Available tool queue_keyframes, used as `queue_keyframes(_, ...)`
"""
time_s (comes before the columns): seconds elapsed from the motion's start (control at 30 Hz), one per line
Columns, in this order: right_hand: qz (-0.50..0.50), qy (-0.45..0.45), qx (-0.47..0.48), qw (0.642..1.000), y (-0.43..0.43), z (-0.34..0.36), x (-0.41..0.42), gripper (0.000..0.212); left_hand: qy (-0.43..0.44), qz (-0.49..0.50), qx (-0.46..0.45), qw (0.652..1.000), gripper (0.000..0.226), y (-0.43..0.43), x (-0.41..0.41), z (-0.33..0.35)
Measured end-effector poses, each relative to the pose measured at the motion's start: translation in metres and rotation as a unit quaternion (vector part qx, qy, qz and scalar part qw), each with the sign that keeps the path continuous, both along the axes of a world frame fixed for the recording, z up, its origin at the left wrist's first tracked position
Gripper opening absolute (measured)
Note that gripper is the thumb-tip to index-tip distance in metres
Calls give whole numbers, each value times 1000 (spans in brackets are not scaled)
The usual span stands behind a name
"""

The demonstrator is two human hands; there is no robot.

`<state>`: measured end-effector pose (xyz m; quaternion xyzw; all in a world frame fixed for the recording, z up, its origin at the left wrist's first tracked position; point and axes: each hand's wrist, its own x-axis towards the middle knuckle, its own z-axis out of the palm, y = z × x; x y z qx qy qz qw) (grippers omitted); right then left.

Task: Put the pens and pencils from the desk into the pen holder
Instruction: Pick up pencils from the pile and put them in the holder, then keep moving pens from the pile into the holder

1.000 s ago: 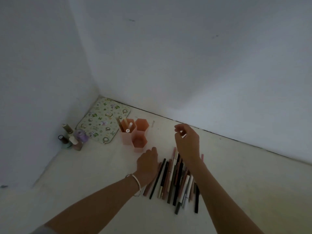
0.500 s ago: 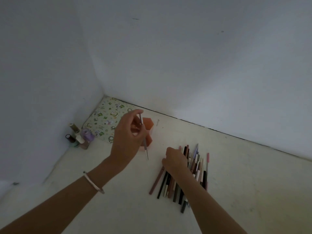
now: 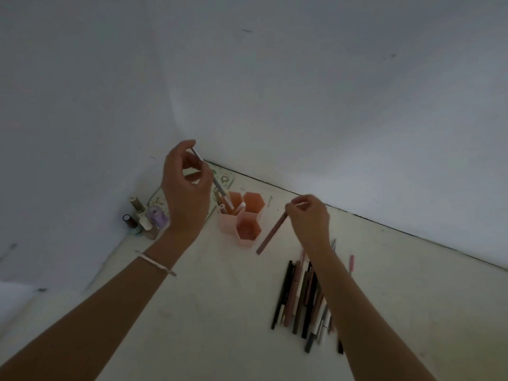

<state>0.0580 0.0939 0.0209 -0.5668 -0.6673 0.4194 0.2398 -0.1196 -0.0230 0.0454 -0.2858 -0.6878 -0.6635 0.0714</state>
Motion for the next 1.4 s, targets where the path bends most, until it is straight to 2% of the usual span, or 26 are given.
queue_keyframes(0.1,-47,121,40,991,7,27,-12,9,67,-21,-94,993,36,-1,4,-25)
queue_keyframes(0.2,-64,190,96,975,0,39,-25,10,125,-15,-175,977,36,-9,7,-44)
queue_keyframes(0.3,-37,226,169,959,-13,38,-39,13,72,-9,-144,987,36,-19,7,-55)
queue_keyframes(0.4,31,184,232,955,-28,25,-50,14,-74,4,-103,992,30,-27,17,-59)
queue_keyframes(0.47,90,121,257,954,-35,12,-53,13,-140,10,-119,983,27,-32,31,-65)
queue_keyframes(0.57,185,40,298,936,-44,-3,-52,10,-200,-3,-172,964,29,-39,64,-77)
queue_keyframes(0.63,217,24,323,921,-45,-11,-45,18,-204,-48,-215,954,28,-39,88,-85)
queue_keyframes(0.7,194,26,289,937,-39,-11,-34,30,-192,-125,-286,930,22,-31,108,-92)
queue_keyframes(0.77,142,36,263,954,-27,-10,-17,36,-174,-205,-394,879,14,-16,123,-99)
queue_keyframes(0.83,90,52,241,965,-15,-8,3,40,-139,-246,-476,833,19,-1,136,-104)
queue_keyframes(0.97,33,42,192,980,5,-8,47,41,-82,-270,-557,781,35,22,156,-114)
queue_keyframes(1.13,5,8,173,985,14,-19,84,37,-66,-245,-589,768,35,28,161,-119)
queue_keyframes(1.2,-8,5,165,986,14,-23,90,36,-18,-231,-606,761,38,29,165,-119)
queue_keyframes(1.3,5,-4,159,987,12,-26,91,36,93,-232,-635,731,53,32,175,-120)
queue_keyframes(1.4,26,-35,130,991,9,-28,89,31,123,-236,-636,724,56,32,172,-115)
